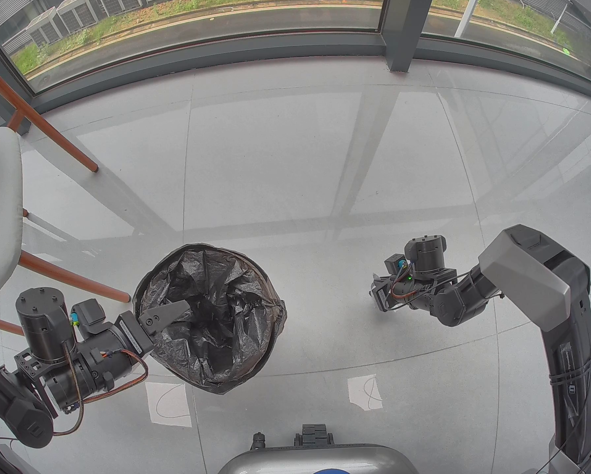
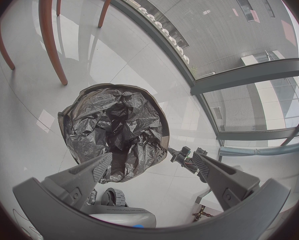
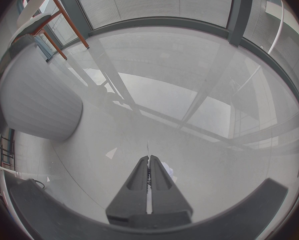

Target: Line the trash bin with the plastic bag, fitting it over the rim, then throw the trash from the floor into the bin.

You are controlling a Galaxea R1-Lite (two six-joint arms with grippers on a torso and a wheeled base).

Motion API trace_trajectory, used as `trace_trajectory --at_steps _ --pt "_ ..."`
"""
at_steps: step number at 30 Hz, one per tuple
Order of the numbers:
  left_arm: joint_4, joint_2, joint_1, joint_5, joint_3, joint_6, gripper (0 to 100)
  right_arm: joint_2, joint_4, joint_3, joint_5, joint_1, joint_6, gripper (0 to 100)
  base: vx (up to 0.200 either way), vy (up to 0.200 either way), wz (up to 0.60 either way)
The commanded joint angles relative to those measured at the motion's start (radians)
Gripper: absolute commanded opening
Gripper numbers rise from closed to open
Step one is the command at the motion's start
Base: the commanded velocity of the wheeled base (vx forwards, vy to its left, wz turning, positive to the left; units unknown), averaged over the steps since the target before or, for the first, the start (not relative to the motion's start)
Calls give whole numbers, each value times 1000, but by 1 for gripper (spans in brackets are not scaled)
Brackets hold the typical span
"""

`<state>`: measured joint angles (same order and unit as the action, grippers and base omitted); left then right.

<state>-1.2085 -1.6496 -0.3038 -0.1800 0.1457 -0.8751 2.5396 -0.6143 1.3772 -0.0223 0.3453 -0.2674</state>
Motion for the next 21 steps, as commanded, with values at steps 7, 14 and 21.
trace_trajectory --at_steps 7,14,21 --pt "0 4 -1 -1 -2 1 100 -292 56 -149 -7 27 57 0 0 0 0" --pt "0 10 0 -1 0 -2 100 -529 280 -150 -4 80 122 0 0 0 0" --pt "0 17 8 -3 6 -7 100 -713 450 -153 16 150 126 0 0 0 0"
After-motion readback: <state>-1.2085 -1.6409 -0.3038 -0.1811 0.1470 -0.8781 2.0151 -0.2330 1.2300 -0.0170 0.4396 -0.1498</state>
